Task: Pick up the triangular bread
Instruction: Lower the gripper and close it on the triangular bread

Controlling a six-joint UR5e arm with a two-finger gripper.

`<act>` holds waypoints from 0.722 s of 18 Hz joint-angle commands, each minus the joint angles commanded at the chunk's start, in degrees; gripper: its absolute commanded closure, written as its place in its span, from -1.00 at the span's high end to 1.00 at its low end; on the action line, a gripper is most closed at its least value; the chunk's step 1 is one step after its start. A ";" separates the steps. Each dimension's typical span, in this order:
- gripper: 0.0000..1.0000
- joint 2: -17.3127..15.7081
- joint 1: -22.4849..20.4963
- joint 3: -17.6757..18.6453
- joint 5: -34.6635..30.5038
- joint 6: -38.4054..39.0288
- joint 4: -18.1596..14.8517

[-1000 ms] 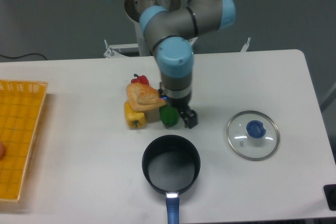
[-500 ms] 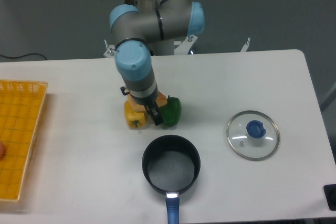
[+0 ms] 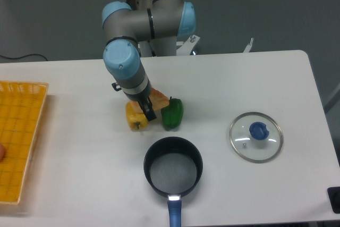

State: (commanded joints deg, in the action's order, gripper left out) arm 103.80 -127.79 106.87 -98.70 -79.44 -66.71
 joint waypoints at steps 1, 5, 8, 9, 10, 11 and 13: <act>1.00 -0.09 0.00 0.27 0.00 -0.27 0.00; 1.00 -0.44 0.00 0.36 -0.09 -1.24 -0.09; 1.00 -0.53 0.70 0.53 -0.09 -0.98 0.00; 1.00 -0.53 1.14 0.62 -0.26 -0.89 0.00; 1.00 -0.44 1.32 0.79 -0.44 -0.97 0.00; 1.00 -0.35 1.32 1.06 -0.70 -0.98 0.00; 0.79 -0.26 1.32 1.06 -0.97 -0.89 0.00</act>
State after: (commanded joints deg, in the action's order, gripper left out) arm 103.53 -126.47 107.93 -99.67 -80.33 -66.71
